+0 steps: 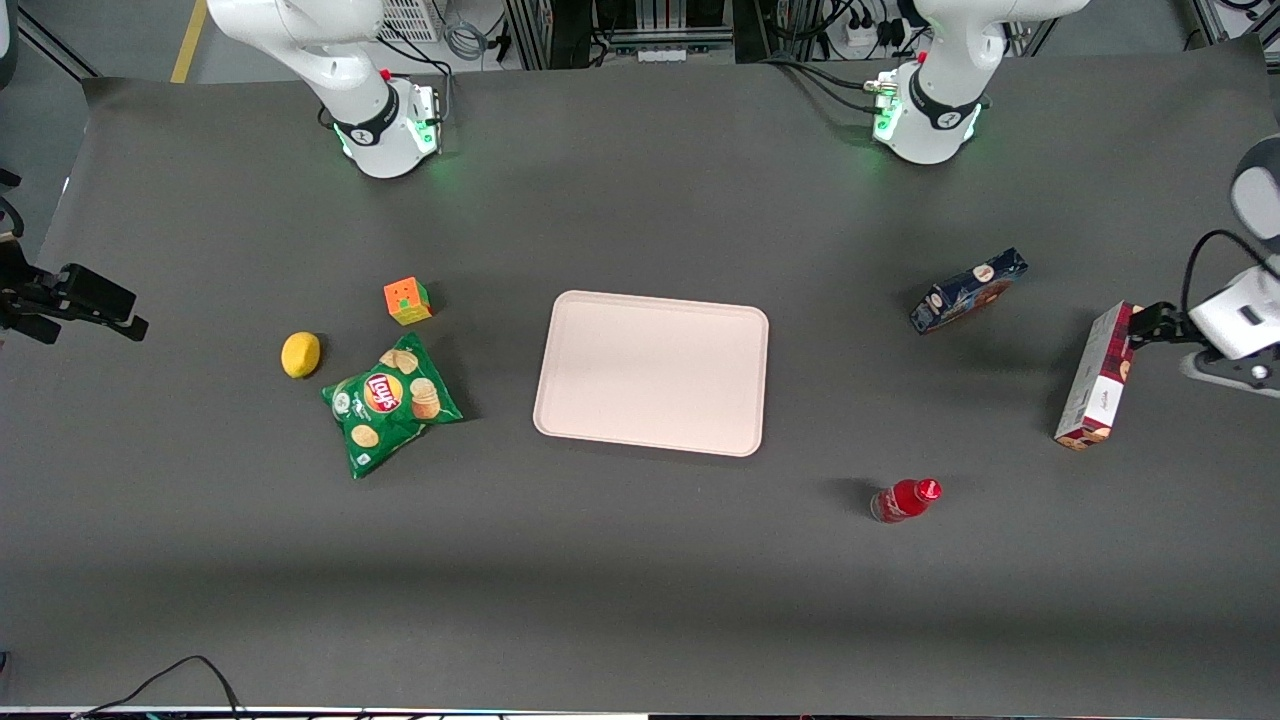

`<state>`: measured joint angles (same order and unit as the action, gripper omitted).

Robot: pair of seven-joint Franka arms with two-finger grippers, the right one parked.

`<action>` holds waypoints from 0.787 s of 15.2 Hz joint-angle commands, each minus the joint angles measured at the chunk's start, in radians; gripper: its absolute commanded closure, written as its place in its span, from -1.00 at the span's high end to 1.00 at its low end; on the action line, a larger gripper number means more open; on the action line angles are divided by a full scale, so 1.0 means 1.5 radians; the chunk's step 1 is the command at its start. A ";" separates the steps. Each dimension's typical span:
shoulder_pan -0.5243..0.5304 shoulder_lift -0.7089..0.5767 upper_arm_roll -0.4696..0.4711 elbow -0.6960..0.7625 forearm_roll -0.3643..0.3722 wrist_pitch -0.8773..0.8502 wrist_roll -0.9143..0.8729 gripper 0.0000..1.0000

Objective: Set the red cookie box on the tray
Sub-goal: 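Lower the open left gripper around the cookie box and close it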

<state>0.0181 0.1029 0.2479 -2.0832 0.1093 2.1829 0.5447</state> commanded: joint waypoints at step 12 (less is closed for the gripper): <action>0.031 0.116 0.015 -0.121 0.003 0.268 0.123 1.00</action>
<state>0.0629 0.2428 0.2676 -2.2627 0.1160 2.5291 0.7101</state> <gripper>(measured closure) 0.000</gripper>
